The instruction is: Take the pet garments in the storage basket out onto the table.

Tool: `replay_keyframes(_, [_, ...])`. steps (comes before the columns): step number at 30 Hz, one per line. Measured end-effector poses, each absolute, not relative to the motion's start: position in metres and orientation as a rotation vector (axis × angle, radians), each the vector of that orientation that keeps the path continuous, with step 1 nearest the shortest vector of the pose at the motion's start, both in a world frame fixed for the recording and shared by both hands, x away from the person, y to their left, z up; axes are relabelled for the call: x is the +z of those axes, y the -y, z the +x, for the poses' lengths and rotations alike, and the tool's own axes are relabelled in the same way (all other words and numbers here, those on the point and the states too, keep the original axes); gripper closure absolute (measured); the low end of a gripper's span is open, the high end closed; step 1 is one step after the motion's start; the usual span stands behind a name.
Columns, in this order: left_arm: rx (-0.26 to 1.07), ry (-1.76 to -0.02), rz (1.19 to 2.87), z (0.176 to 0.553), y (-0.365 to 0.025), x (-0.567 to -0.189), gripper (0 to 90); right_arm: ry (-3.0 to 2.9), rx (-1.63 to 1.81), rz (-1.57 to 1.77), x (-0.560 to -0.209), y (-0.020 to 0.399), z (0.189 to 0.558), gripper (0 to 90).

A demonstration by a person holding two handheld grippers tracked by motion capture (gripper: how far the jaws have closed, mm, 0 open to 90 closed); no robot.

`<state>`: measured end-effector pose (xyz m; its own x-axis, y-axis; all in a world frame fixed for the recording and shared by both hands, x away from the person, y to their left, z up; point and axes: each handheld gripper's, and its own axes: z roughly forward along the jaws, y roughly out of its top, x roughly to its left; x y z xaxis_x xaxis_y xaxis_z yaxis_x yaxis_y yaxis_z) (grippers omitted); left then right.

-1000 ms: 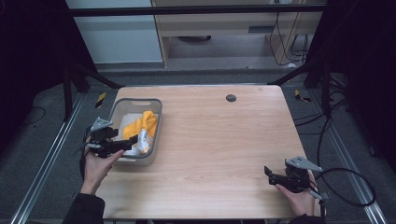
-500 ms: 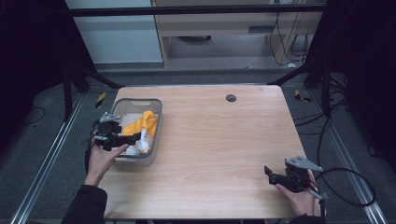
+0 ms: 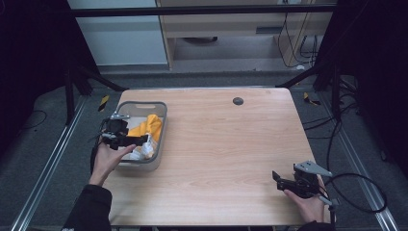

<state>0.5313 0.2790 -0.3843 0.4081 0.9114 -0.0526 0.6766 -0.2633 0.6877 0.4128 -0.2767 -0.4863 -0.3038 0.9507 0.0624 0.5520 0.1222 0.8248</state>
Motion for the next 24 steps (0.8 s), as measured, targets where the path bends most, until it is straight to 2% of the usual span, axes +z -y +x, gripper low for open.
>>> replay_keyframes(13, [0.45,-1.376,2.072,0.541,-0.272,-0.389,16.1,-1.922,1.064,1.436,-0.487,0.277,0.413,13.3])
replay_keyframes(24, [0.428,-1.399,2.1,0.546,-0.265,-0.392,22.8,-1.928,1.067,1.437,-0.487,0.276,0.413,13.6])
